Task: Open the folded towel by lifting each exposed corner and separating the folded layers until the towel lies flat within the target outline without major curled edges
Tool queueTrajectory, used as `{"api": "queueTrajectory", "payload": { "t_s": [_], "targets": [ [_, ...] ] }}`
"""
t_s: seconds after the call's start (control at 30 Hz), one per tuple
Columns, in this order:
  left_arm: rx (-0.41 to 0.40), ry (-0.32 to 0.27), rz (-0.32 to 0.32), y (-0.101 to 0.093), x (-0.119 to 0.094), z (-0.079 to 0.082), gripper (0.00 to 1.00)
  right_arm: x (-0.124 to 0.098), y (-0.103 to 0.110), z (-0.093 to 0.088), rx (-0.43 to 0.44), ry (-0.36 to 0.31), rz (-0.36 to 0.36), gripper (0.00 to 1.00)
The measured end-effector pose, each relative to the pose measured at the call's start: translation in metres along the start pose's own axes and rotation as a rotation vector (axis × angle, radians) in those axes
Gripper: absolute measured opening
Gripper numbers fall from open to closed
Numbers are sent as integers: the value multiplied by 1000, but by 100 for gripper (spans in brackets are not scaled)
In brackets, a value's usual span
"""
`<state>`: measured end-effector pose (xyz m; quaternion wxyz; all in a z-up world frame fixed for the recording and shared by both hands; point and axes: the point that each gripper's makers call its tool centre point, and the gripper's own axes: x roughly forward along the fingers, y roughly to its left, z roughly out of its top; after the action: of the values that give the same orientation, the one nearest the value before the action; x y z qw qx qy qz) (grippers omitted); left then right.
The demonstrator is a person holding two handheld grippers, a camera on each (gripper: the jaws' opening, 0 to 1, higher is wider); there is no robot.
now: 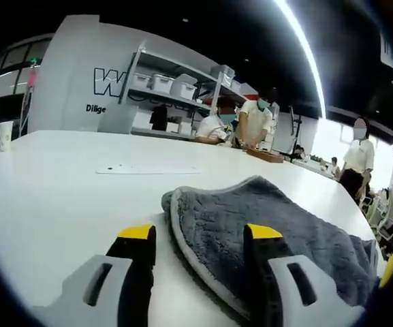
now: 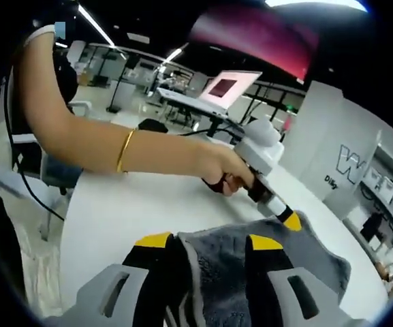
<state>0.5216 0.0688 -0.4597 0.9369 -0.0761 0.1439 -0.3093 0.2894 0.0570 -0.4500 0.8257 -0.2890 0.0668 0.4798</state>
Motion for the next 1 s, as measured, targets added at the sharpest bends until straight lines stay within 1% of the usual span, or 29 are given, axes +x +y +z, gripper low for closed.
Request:
{"api": "queueTrajectory", "payload": {
  "t_s": [0.03,0.07,0.13,0.17,0.27,0.33,0.4,0.43,0.47,0.5,0.6,0.67,0.9,0.93,1.0],
  "targets": [
    [0,0,1,0,0,0,50,0,2,2,8,-15,12,32],
    [0,0,2,1,0,0,50,0,1,1,9,-14,12,29],
    [1,0,3,4,2,1,49,0,0,2,-9,-20,5,25],
    [1,0,3,5,2,1,49,0,-1,3,-13,-24,4,24],
    [-1,-1,3,4,1,0,49,0,-5,1,-23,-7,-8,24],
    [2,3,2,3,1,-2,49,1,-6,0,-15,-7,-6,22],
    [1,5,-1,2,1,-3,48,1,-3,0,-34,-11,6,14],
    [1,6,-2,2,1,-3,47,1,0,2,-56,-19,20,7],
    [1,6,-2,1,1,-4,47,0,1,3,-59,-24,25,2],
    [2,6,-1,1,1,-4,47,0,3,4,-60,-31,32,0],
    [-2,4,1,1,3,-4,46,0,2,3,-82,-31,28,0],
    [-4,7,1,1,4,-5,45,-1,1,4,-66,-41,33,0],
    [-13,-3,9,3,9,-3,42,-2,-3,5,-63,-49,26,0],
    [-13,-4,9,3,9,-3,40,-2,-2,5,-62,-49,27,0],
    [1,-23,8,3,10,1,32,-2,0,5,-56,-50,33,0]
  ]
}}
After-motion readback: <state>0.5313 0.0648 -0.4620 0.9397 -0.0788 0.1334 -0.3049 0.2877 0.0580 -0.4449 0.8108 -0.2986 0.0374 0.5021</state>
